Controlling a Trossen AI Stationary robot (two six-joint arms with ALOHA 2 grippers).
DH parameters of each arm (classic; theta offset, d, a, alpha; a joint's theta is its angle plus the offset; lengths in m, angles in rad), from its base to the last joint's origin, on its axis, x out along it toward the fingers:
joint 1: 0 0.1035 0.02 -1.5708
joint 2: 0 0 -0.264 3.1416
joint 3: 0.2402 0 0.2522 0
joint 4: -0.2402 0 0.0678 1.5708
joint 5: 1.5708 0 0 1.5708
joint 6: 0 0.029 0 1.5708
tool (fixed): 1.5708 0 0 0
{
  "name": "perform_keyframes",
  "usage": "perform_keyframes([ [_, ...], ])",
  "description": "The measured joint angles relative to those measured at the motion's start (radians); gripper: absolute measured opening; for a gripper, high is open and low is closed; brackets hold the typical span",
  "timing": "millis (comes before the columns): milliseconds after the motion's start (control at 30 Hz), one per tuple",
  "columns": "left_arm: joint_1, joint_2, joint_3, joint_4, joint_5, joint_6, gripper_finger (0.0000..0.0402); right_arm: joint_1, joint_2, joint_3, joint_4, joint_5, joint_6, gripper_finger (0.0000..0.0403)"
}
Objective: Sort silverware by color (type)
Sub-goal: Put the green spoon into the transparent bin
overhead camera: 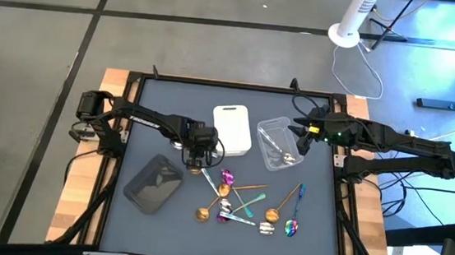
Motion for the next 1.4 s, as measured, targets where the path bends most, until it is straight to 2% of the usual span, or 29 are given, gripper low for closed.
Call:
perform_keyframes([
  [300, 0.002, 0.000, -0.038, 0.030, -0.038, 0.001, 0.0076, 0.000, 0.000, 0.000, 0.000, 0.000, 0.000, 0.0150],
  [1400, 0.028, 0.001, -0.039, 0.028, 0.026, 0.026, 0.0076, 0.000, 0.000, 0.000, 0.000, 0.000, 0.000, 0.0150],
])
